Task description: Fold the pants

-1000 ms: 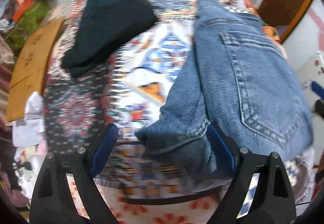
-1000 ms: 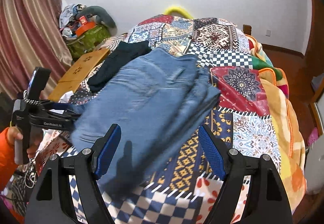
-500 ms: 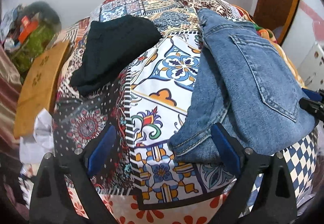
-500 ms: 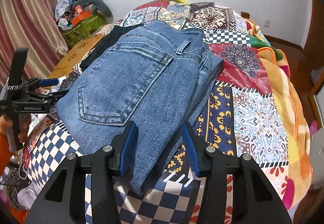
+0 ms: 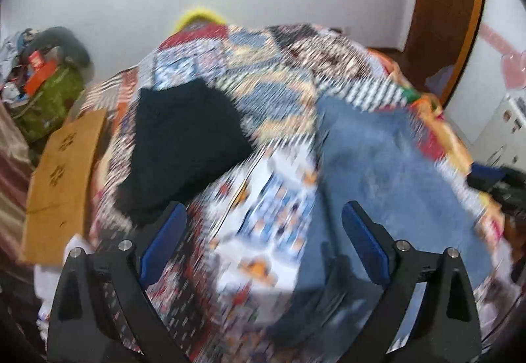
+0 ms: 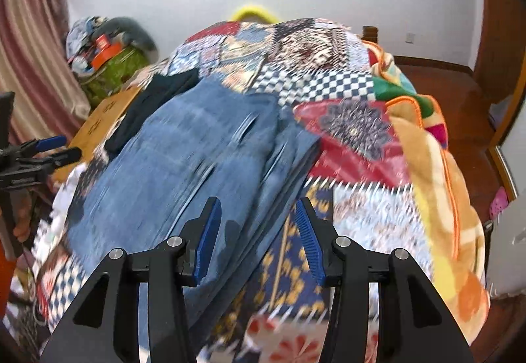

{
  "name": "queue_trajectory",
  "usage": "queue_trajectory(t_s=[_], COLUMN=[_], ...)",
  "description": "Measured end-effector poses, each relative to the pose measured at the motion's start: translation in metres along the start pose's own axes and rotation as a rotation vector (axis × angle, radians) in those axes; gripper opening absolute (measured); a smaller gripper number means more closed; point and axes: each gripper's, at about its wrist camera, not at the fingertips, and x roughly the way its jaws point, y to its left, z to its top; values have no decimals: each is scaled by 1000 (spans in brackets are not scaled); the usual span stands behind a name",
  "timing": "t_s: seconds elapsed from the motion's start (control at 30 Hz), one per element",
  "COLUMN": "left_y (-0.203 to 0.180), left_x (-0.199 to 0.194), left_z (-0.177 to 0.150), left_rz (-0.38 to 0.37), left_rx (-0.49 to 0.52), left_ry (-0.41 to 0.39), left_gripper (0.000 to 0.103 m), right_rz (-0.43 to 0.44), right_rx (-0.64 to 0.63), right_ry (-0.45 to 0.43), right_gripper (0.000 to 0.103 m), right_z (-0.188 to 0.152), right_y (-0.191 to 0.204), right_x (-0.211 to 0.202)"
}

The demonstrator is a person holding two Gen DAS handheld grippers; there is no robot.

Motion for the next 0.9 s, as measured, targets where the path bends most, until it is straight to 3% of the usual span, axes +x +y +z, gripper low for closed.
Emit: queue_trajectory(t_s=[0.2, 0.5, 0.57, 0.6, 0.63, 0.77, 0.9], left_y=[-30, -60, -64, -66, -67, -68, -71], left_x=[48, 111, 119, 122, 123, 125, 131], left_z=[52, 63, 59, 58, 58, 58, 54], left_rz=[-57, -82, -79, -74, -71, -74, -61], left_rx=[61, 149, 165, 170, 174, 187, 184], left_ry=[17, 102, 107, 106, 107, 106, 100], left_gripper=[96, 96, 97, 97, 97, 97, 97], right_rz=[23, 87, 113, 129, 134, 76, 51], right_rx=[-8, 21, 22, 12, 2, -83, -43], right_ry=[-4, 20, 46, 64, 72, 7, 40], right_gripper=[44, 44, 33, 19, 15, 11, 11], right_z=[30, 66, 68, 67, 66, 63, 62], right_y=[-11, -25, -25, -24, -22, -13, -20], right_x=[29, 89, 102, 107, 110, 100, 108])
